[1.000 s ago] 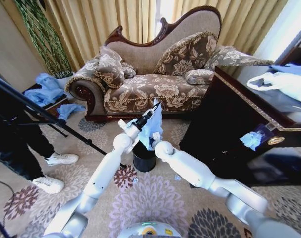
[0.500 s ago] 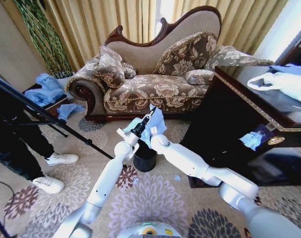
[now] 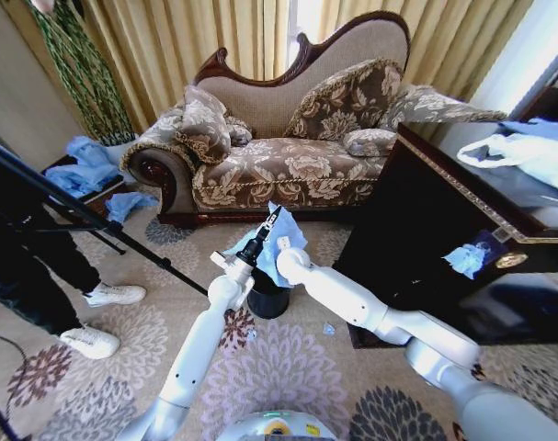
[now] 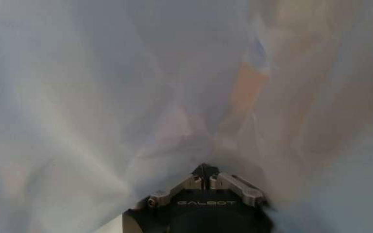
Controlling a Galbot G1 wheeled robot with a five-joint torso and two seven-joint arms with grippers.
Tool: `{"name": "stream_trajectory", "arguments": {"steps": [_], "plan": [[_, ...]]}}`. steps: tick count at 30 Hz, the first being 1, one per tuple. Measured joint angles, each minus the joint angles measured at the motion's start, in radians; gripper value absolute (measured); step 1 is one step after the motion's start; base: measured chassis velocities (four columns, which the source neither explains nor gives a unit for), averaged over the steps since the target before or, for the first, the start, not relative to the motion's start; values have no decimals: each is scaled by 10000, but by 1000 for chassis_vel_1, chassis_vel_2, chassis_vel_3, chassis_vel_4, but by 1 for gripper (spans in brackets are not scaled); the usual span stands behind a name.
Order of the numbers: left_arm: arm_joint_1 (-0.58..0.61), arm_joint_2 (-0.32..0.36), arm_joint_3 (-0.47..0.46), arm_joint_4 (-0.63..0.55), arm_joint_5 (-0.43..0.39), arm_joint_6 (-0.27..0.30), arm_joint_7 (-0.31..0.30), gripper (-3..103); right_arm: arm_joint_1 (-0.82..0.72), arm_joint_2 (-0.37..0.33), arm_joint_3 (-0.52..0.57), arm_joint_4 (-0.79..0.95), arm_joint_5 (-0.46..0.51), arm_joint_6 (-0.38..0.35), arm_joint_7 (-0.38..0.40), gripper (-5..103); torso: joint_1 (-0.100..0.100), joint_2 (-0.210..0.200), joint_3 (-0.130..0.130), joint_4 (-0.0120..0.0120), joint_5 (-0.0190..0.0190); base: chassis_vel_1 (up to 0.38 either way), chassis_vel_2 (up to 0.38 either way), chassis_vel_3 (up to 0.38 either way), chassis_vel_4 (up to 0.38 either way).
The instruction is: Place a garbage bag over the trash bin.
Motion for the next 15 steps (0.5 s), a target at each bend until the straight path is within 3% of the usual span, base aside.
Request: {"name": "stream_trajectory", "arguments": {"steps": [15], "plan": [[56,9,-161,-207,257,41,129,0,-382,-337,-80,321,-69,57,308,0,0,0,0,0,0,0,0,0,0]]}}
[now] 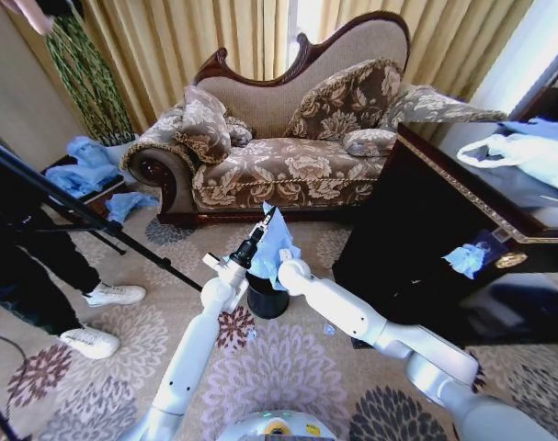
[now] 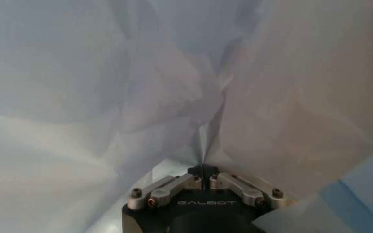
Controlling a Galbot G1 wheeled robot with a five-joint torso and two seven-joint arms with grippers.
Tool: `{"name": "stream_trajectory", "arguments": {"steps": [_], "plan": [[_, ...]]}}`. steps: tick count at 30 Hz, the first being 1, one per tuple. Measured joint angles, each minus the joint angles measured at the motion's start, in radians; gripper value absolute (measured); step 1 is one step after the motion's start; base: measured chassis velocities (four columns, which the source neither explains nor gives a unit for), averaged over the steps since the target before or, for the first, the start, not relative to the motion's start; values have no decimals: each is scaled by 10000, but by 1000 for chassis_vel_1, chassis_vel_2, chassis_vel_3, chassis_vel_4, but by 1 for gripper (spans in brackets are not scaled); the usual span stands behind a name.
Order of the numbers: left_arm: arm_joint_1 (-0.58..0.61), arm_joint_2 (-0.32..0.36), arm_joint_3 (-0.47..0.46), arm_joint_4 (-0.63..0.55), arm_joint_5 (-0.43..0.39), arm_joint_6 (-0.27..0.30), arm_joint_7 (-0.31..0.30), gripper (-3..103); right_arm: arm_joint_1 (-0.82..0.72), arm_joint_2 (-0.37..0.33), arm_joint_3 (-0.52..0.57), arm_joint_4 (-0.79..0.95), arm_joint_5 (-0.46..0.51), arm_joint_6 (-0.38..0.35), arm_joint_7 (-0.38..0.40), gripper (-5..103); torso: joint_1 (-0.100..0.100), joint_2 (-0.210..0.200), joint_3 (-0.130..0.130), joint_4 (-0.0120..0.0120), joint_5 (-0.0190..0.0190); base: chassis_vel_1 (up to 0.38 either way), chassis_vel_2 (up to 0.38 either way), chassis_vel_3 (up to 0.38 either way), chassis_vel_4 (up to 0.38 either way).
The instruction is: Place a garbage bag over the trash bin.
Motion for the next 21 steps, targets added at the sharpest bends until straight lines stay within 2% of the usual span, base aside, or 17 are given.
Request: {"name": "stream_trajectory", "arguments": {"steps": [9,14,21], "plan": [[299,16,-260,50,164,2,209,0,-226,210,347,146,256,420,-165,0,0,0,0,3,0,0,0,0,0],[466,11,-355,107,259,-5,374,0,-400,346,274,87,29,510,-236,0,0,0,0,0,0,0,0,0,0],[638,131,-666,373,299,-11,574,0,-483,1163,358,-804,-411,769,-319,0,2,0,0,1,-2,0,0,0,0]]}}
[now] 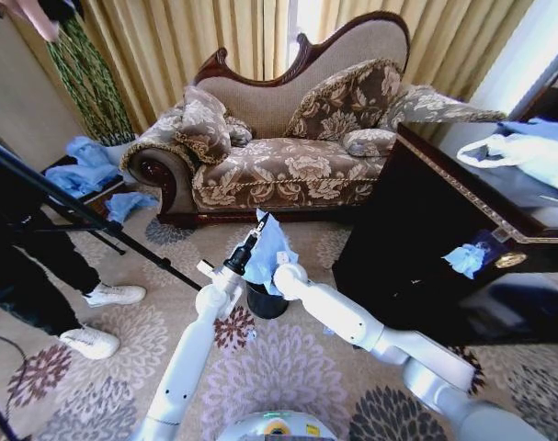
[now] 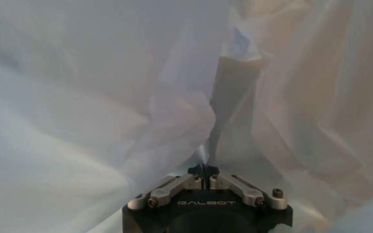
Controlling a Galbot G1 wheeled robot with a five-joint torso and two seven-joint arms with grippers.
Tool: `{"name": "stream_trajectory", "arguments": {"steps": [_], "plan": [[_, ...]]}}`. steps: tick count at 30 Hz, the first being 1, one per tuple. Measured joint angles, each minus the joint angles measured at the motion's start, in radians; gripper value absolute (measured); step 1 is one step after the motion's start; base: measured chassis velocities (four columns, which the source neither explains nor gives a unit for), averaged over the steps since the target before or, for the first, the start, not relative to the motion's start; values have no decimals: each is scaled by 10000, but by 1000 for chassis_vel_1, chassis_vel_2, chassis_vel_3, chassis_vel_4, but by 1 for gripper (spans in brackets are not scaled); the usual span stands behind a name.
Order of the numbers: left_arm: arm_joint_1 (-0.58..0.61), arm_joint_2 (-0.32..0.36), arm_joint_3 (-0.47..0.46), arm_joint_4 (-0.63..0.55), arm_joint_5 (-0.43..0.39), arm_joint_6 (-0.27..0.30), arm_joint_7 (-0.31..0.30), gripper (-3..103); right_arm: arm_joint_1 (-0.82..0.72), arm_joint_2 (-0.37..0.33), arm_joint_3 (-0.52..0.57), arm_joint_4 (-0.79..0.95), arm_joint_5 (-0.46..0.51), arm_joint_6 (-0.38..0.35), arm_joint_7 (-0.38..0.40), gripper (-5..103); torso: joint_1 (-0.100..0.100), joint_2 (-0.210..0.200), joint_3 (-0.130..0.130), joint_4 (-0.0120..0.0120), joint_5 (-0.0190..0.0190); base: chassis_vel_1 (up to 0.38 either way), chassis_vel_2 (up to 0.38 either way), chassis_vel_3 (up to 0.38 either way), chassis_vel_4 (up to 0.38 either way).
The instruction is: Place a garbage bag over the trash bin.
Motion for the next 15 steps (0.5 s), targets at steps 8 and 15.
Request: {"name": "stream_trajectory", "arguments": {"steps": [8,15], "plan": [[-138,89,-261,696,-249,-10,32,0,-7,1020,163,-1198,-572,215,-149,0,0,0,1,1,0,0,0,0,0],[-421,95,-278,1175,-363,9,113,0,-8,1532,235,-2271,-1252,213,-396,0,0,0,0,1,1,0,0,0,0]]}}
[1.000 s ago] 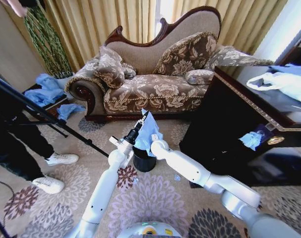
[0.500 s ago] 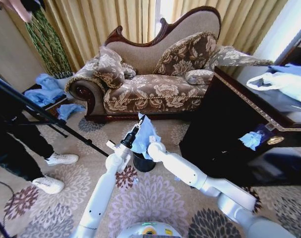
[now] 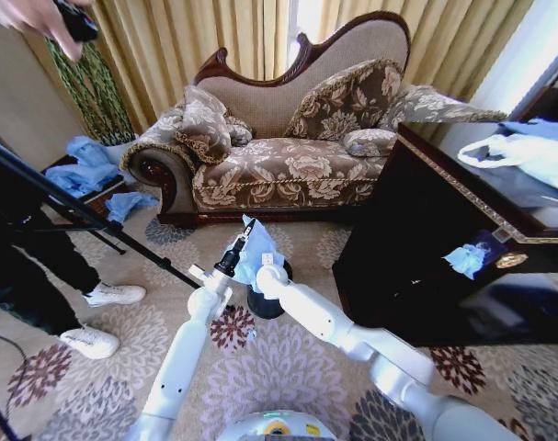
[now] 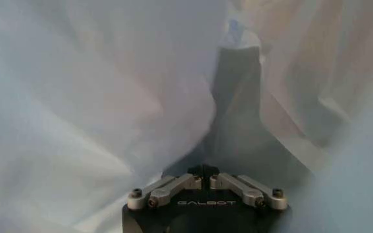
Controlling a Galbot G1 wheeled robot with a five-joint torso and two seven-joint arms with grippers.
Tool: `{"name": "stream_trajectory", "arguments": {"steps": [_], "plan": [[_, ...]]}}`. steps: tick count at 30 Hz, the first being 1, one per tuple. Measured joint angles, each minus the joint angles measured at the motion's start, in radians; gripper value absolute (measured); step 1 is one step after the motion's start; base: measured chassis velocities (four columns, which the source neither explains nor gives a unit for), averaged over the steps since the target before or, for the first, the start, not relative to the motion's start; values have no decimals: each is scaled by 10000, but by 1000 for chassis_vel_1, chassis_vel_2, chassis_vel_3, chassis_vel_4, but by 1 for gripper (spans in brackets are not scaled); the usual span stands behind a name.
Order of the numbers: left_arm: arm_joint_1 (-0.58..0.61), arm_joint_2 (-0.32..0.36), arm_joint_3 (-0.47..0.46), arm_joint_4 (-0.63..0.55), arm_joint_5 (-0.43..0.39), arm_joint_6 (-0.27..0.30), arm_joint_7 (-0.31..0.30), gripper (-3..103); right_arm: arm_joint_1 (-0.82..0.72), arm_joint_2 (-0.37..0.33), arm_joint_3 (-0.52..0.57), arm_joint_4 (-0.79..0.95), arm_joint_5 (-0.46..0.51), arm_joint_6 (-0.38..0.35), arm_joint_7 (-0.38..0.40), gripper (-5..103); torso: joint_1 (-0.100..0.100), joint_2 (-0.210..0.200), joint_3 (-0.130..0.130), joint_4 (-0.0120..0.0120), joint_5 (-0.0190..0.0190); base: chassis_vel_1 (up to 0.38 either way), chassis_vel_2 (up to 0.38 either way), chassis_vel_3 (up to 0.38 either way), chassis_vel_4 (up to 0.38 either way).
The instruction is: Place a garbage bag over the trash bin.
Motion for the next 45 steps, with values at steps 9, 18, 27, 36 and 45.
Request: {"name": "stream_trajectory", "arguments": {"steps": [9,18,27,36,45], "plan": [[-209,105,190,-29,-88,54,60,0,-208,-513,370,679,117,89,167,0,0,0,0,0,4,0,0,0,0],[-253,200,423,-829,-109,119,-277,0,-214,-1496,678,2564,1204,61,934,0,0,0,0,1,3,0,0,0,0],[-226,243,650,-979,-126,-51,-608,0,-243,-2798,1230,3398,685,-29,332,0,0,0,0,-3,3,0,0,0,0],[-793,259,1327,-1299,-139,-319,-1376,0,-710,-3386,2043,4328,508,63,-71,0,0,0,0,1,4,0,0,0,0],[-1619,596,1801,-1101,-291,-328,-1619,0,-1941,-4991,3481,6354,795,-119,-1783,19,-2,0,0,1,5,0,0,0,0]]}}
